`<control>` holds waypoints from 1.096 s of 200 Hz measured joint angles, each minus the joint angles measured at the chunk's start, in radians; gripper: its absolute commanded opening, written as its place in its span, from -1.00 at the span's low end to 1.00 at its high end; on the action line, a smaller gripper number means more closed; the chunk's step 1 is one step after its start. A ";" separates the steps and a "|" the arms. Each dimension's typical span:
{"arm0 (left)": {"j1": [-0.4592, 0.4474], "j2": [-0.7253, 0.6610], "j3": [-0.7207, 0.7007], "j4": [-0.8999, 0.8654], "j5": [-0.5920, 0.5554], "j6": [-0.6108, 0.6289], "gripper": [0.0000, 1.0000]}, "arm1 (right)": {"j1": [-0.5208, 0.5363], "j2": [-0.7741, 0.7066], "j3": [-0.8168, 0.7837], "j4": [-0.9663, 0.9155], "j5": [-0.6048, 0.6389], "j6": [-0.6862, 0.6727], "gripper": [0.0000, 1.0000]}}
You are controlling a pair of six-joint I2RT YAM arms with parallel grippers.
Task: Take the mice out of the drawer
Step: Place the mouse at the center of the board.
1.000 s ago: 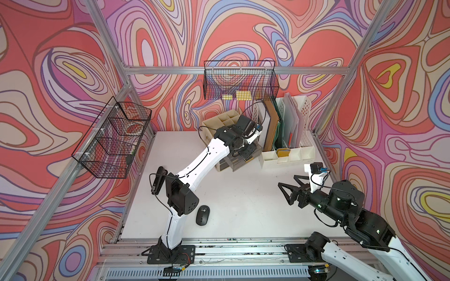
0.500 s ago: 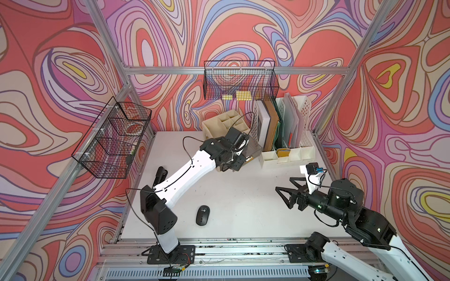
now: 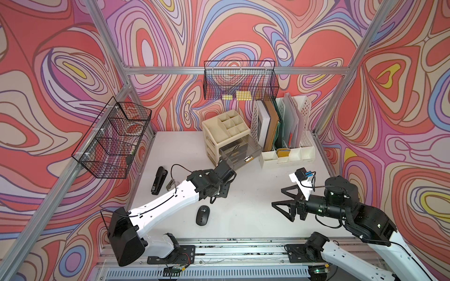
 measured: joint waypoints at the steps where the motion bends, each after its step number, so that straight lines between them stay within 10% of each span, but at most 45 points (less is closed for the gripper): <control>1: -0.001 -0.002 -0.004 0.001 -0.001 -0.003 0.06 | 0.000 0.000 0.000 0.000 -0.002 0.000 0.96; 89: -0.144 -0.072 -0.331 0.150 -0.056 -0.300 0.03 | 0.000 -0.001 -0.058 0.003 -0.063 0.001 0.97; 219: -0.198 0.065 -0.420 0.339 -0.031 -0.426 0.02 | 0.000 0.003 -0.099 0.023 -0.065 0.012 0.97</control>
